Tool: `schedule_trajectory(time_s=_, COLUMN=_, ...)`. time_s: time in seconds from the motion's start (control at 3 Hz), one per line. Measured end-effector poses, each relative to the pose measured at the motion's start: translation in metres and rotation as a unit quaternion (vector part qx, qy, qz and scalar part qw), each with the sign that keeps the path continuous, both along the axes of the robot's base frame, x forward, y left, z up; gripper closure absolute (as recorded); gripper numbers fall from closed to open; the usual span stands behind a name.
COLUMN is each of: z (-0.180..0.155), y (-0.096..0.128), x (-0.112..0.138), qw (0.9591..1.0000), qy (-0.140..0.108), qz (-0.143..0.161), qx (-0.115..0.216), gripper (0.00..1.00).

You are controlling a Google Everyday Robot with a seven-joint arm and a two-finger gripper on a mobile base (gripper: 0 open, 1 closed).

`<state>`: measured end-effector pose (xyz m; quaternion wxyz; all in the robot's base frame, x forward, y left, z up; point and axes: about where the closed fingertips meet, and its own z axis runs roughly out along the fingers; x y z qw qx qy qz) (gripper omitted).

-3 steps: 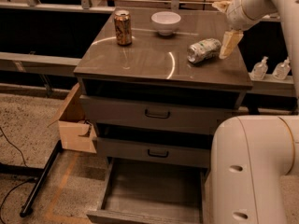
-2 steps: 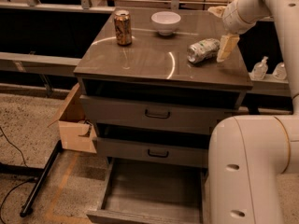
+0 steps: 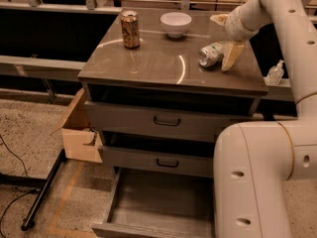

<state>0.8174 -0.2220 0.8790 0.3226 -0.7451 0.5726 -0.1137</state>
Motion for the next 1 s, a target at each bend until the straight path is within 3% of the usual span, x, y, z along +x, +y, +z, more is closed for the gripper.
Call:
schedule_trajectory(time_s=0.33, z=-0.0086, y=0.0085, x=0.0045, qw=1.0000, qy=0.004, qz=0.007, qx=-0.004, gripper=0.15)
schedule_trajectory(time_s=1.0, z=-0.0086, y=0.0107, x=0.0041, qw=0.9999, qy=0.005, qz=0.009, qx=-0.006, gripper=0.61)
